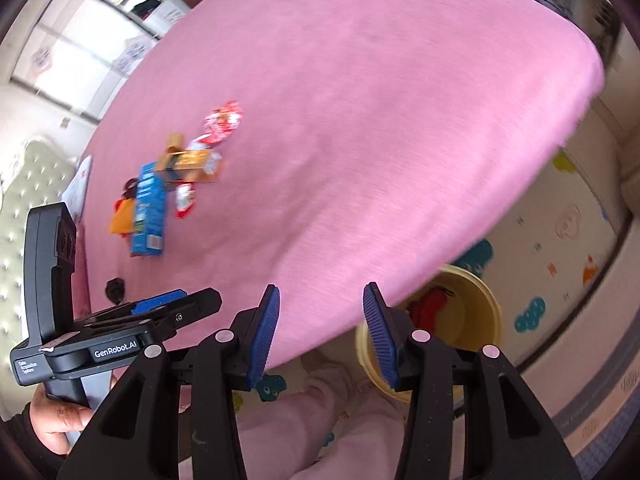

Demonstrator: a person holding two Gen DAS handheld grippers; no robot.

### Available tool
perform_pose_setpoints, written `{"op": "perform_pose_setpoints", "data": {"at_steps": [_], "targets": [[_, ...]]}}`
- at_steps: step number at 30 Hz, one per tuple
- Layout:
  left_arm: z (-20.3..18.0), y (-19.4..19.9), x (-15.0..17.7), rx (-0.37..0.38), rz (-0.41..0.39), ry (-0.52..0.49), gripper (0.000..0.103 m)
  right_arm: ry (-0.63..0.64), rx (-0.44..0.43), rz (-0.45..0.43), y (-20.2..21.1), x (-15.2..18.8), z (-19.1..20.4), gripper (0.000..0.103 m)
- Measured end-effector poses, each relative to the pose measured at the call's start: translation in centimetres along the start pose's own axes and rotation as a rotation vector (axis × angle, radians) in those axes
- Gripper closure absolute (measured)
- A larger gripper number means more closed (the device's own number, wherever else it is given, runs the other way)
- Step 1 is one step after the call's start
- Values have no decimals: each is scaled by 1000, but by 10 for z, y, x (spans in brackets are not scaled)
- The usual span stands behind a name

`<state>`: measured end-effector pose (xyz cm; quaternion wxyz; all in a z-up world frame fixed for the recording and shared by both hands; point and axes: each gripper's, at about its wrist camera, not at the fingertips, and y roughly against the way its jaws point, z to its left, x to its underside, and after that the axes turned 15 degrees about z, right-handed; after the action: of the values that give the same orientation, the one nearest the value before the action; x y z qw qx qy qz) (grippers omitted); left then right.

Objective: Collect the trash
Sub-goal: 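Bring both open tools back over the items on the bed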

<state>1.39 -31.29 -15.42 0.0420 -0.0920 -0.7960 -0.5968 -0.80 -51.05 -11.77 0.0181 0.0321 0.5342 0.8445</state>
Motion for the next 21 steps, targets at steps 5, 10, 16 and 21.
{"op": "perform_pose_setpoints", "data": {"at_steps": [5, 10, 16, 21], "targets": [[76, 52, 0, -8, -101, 119, 27, 133, -24, 42, -22, -32, 83, 59], [155, 91, 10, -6, -175, 227, 27, 244, -36, 84, -51, -57, 166, 59], [227, 111, 14, 9, -217, 329, 27, 300, -44, 107, -83, -80, 233, 59], [275, 122, 8, 30, -228, 377, 27, 296, -53, 107, -101, -99, 270, 58]]}}
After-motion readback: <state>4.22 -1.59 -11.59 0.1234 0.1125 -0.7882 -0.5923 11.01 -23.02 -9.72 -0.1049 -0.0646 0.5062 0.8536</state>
